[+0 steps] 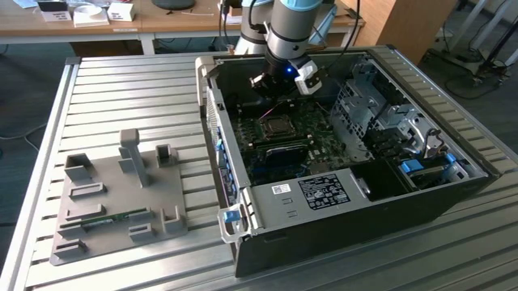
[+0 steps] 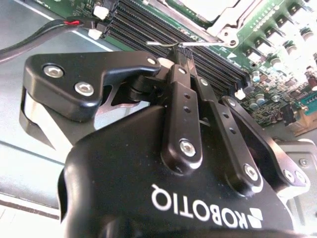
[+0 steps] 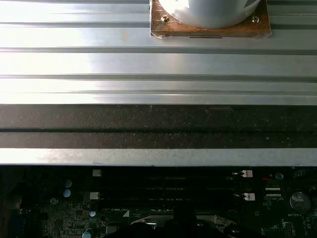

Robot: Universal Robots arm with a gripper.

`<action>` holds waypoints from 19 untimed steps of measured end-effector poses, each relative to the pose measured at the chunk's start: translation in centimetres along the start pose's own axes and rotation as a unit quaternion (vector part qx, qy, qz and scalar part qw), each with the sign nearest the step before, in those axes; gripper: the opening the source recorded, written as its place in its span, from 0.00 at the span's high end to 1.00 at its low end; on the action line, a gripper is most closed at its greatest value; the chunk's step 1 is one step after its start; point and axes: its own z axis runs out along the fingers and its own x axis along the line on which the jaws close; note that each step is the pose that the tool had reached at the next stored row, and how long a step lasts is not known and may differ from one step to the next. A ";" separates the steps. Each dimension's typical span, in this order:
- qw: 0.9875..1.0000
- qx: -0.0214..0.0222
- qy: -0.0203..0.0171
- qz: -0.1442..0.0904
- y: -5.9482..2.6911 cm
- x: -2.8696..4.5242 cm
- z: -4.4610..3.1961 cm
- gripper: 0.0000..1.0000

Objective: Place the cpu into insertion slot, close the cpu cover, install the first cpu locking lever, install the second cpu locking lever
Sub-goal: 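Install the first cpu locking lever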

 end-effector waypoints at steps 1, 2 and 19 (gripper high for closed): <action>1.000 0.000 0.000 0.000 0.00 0.00 0.00 0.89; 1.000 0.000 0.000 0.000 0.00 0.00 0.01 0.89; 1.000 0.002 0.000 0.000 -0.11 -0.15 0.64 0.89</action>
